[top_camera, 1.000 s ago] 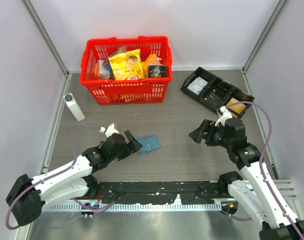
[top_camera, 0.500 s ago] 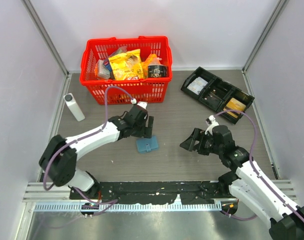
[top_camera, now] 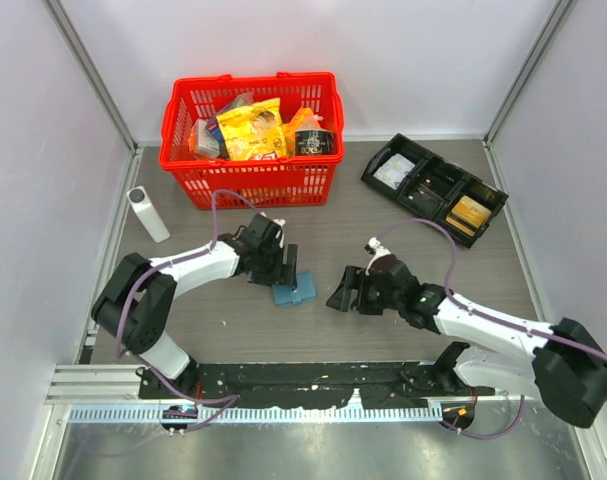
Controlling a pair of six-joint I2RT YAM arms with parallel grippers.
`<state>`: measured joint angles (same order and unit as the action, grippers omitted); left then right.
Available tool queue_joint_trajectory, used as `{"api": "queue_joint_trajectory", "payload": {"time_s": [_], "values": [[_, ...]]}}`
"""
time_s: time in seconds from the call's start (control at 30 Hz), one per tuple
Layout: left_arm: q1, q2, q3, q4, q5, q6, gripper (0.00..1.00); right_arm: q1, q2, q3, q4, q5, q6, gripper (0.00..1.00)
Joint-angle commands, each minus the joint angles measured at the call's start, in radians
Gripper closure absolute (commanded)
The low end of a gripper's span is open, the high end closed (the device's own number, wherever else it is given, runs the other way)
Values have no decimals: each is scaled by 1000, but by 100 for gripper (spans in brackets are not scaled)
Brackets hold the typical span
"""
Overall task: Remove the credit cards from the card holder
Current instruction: Move the card holder to the center of the board.
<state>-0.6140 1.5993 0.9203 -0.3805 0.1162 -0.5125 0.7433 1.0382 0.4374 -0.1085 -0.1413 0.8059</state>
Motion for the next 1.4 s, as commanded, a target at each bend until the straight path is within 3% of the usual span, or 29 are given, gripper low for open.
{"api": "queue_joint_trajectory", "payload": {"time_s": [0.0,0.17,0.33,0.47,0.57,0.7,0.87,0.97,1.17,1.37], "values": [[-4,-58,-122,116,135,-105,26,79,98,34,193,109,74,23],[-55,-150,-291,334,208,-367,30,123,164,35,253,199,130,26],[-254,-223,-367,456,113,-556,30,125,140,38,210,272,131,26],[-294,-301,-367,384,25,-587,28,126,134,43,172,273,118,25],[-290,-425,-339,241,-137,-545,29,130,143,60,121,275,104,25],[-235,-483,-291,146,-239,-443,28,137,143,84,81,298,84,25],[-89,-334,-219,167,-48,-347,37,143,198,119,90,301,95,30],[-69,-198,-160,180,74,-301,55,148,230,139,92,302,98,32],[-73,-136,-205,287,151,-371,55,177,276,228,21,350,64,34],[-153,-145,-308,406,117,-523,54,205,332,268,-59,388,65,39]]}}
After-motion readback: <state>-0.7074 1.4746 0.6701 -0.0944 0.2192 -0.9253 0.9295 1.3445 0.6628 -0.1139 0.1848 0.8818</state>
